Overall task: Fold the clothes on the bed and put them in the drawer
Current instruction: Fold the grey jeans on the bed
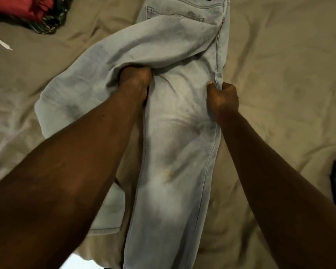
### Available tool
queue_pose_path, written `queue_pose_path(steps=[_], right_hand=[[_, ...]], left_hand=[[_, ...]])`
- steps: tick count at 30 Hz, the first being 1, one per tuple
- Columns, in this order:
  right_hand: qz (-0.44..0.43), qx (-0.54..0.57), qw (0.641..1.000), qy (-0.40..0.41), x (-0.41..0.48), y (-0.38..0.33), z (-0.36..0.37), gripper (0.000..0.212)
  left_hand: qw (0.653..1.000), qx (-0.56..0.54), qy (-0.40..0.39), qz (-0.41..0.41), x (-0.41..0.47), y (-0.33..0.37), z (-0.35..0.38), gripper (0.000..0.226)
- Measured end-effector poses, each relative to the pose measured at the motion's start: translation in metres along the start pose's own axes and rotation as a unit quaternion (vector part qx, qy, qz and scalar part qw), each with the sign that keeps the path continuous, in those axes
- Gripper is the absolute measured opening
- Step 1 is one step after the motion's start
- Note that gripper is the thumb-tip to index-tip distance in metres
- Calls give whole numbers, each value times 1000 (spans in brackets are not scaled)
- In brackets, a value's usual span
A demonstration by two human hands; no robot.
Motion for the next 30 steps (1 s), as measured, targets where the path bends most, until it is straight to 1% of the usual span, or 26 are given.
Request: queue_pose_path(steps=[3, 4, 6, 8, 10, 11, 13, 15, 16, 17, 19, 20, 22, 24, 25, 26, 27, 29, 30], right_hand=[[5, 23, 1000, -6, 5, 4, -2, 43], [2, 23, 1000, -2, 8, 5, -3, 46], [-10, -9, 1000, 13, 9, 6, -3, 54], [-39, -68, 996, 49, 5, 2, -4, 58], [-78, -111, 987, 87, -4, -8, -6, 61], [-91, -124, 983, 102, -9, -13, -8, 62], [-91, -134, 980, 113, -24, -14, -11, 63], [-77, -133, 982, 112, -45, -2, -14, 60], [-70, -131, 982, 113, -61, 9, -13, 56], [-65, -125, 984, 113, -79, 22, -12, 52], [-60, -108, 987, 102, -114, 53, -5, 46], [-56, -101, 989, 89, -126, 66, -2, 44], [-33, -73, 993, 89, -134, 83, -8, 41], [10, -40, 993, 112, -130, 94, -25, 43], [23, -36, 992, 116, -134, 99, -32, 46], [30, -42, 993, 104, -140, 104, -34, 52], [27, -60, 995, 75, -154, 109, -33, 58], [17, -127, 992, -2, -192, 131, -18, 67], [20, -151, 988, -29, -216, 151, -10, 67]], left_hand=[[993, -98, -25, -68, 7, -4, -10, 35], [989, -123, -16, -80, 11, -8, -19, 32], [985, -158, 32, -58, 18, -16, -36, 38], [989, -105, 103, -10, 19, -26, -50, 52], [987, 6, 155, 34, 5, -28, -51, 51], [983, 37, 172, 49, 1, -26, -50, 51], [982, 46, 169, 71, -15, -22, -49, 57], [983, 68, 154, 78, -36, -33, -47, 61], [981, 105, 146, 73, -49, -46, -44, 58], [975, 153, 134, 86, -67, -58, -39, 54], [958, 231, 104, 133, -94, -73, -29, 46], [953, 239, 104, 155, -99, -77, -32, 43], [957, 215, 140, 138, -95, -83, -54, 42], [960, 174, 177, 127, -94, -85, -74, 48], [963, 154, 179, 127, -102, -88, -78, 52], [968, 143, 168, 121, -112, -94, -74, 56], [973, 148, 146, 105, -127, -103, -69, 59], [974, 194, 93, 78, -162, -132, -57, 62], [970, 220, 69, 75, -182, -148, -54, 62]])
Point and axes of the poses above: each hand's wrist, its own x-axis towards the middle knuckle, its own z-axis out of the palm, y = z × x, the point moved 10 cm from there along x, towards the middle knuckle, and after that the axes turned 3 degrees about z, right-handed, at the moved point
